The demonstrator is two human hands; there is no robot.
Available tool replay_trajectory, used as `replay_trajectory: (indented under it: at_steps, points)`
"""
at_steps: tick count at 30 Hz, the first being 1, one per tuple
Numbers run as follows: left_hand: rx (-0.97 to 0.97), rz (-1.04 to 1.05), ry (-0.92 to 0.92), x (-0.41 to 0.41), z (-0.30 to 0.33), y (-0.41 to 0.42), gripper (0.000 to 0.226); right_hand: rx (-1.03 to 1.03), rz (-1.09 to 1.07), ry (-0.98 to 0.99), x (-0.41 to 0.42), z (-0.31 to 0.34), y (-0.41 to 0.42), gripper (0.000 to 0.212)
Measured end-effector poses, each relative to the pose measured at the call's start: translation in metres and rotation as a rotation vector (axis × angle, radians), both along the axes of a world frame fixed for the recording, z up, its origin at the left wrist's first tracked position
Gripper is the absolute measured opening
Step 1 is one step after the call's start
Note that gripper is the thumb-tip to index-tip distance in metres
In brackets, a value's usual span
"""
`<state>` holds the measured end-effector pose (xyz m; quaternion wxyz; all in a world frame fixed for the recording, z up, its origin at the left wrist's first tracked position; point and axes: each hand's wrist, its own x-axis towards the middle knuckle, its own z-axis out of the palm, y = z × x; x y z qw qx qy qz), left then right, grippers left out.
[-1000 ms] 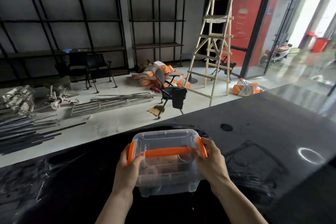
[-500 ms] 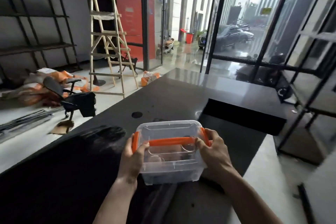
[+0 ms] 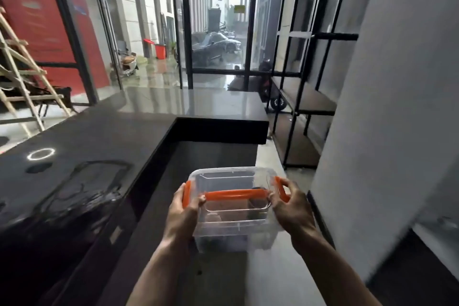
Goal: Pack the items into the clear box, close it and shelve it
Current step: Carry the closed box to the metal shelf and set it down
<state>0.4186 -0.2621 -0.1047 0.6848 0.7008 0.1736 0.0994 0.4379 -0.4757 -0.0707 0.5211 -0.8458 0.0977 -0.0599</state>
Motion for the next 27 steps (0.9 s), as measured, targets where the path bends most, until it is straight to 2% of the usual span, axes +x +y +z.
replay_trajectory:
  at_steps: [8,12,14,19,27]
  points:
    - [0.029,-0.113,0.024,0.047,-0.091,-0.147,0.061,0.038,-0.118,0.019,0.024,-0.093,-0.151,0.045]
    - [0.026,-0.172,0.052,0.058,-0.104,-0.208,0.077,0.093,-0.144,0.065,0.02,-0.106,-0.214,0.052]
    - [0.012,-0.196,0.048,0.064,-0.106,-0.232,0.073,0.085,-0.151,0.045,0.024,-0.107,-0.238,0.055]
    - [-0.013,-0.244,0.042,0.077,-0.116,-0.27,0.065,0.073,-0.18,0.043,0.034,-0.118,-0.274,0.056]
    - [-0.009,-0.243,-0.01,0.139,-0.117,-0.285,0.067,0.074,-0.185,0.031,0.092,-0.12,-0.291,0.06]
